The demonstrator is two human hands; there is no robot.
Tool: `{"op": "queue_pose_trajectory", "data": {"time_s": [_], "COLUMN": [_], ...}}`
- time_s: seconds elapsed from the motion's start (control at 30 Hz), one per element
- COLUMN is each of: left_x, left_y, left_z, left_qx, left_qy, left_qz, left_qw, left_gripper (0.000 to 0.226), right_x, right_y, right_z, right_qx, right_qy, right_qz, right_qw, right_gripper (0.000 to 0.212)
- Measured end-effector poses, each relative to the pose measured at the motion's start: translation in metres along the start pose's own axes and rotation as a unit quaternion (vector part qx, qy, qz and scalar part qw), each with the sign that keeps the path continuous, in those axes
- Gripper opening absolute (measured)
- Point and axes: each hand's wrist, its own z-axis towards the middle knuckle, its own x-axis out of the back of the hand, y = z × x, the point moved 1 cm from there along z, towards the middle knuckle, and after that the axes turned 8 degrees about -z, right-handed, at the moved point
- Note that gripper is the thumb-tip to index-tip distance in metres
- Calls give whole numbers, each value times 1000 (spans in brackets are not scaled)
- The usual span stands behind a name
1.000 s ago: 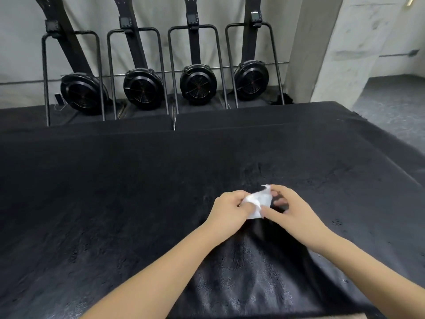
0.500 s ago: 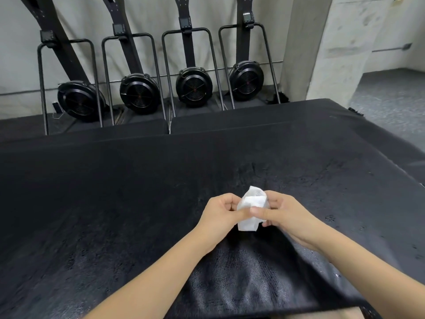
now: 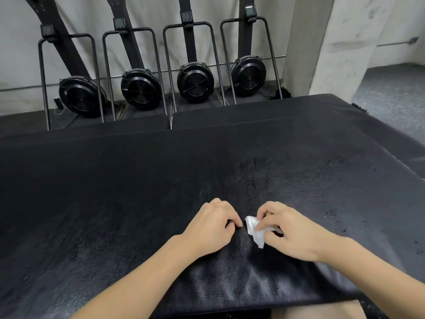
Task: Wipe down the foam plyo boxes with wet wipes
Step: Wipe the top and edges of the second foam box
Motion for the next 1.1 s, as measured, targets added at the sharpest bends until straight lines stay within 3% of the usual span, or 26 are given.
{"op": "queue_pose_trajectory", "data": {"time_s": [0.07,0.13,0.27,0.4,0.5,0.7,0.77,0.9,1.1], "left_x": [9,22,44,42,43,40,40,39,36], "left_y": [-4,-11,-20,-20,-21,-29,-30,-31,-29], "left_z": [2,10,35,55,58,60,61,60,67], "left_qx": [15,65,180,173,170,158,158,171,179], "left_qy": [18,-16,-163,-195,-216,-221,-212,-200,-209], "left_qz": [11,52,115,173,189,206,207,226,243], "left_qw": [1000,996,963,950,943,940,942,938,930], "left_gripper": [27,29,89,110,112,113,115,123,123], "right_x": [-5,-17,-40,-32,-17,-22,-25,-19,-5], "right_y": [-2,-2,9,24,25,-4,-1,29,85], "right_z": [-4,-6,10,55,61,5,10,67,170], "right_qx": [-20,-11,29,13,-19,61,59,-6,-46], "right_qy": [17,47,65,133,103,19,35,62,91], "right_qz": [20,11,-64,-134,-73,21,17,-18,-25], "right_qw": [999,999,995,982,992,998,998,998,994], "right_gripper": [25,19,9,16,21,15,13,38,29]}}
